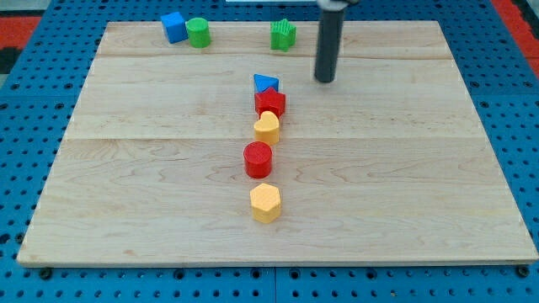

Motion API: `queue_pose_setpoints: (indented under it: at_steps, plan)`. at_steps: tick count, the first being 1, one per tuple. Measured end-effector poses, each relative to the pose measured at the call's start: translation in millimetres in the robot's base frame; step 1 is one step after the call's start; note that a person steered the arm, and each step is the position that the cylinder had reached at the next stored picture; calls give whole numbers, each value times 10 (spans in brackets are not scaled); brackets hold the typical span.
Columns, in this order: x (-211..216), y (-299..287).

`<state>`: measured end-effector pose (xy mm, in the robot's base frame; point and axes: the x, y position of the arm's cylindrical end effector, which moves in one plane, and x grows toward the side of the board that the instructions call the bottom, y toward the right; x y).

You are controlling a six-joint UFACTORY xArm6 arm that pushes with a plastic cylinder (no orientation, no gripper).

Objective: Place the green star top of the blue triangle

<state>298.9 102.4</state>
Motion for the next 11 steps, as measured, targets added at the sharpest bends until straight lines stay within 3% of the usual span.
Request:
queue_pose_setpoints:
  at_steps: [1, 2, 3, 4, 6, 7, 8, 9, 10, 11]
  plan:
    - [-870, 91]
    - [-1051, -225]
    - [-913, -908]
    - [-779, -1078]
    - [-400, -1081]
    - [-659, -983]
    - [-579, -1551]
    - [-245, -1254]
    - [-228, -1170]
    - [-244, -1740]
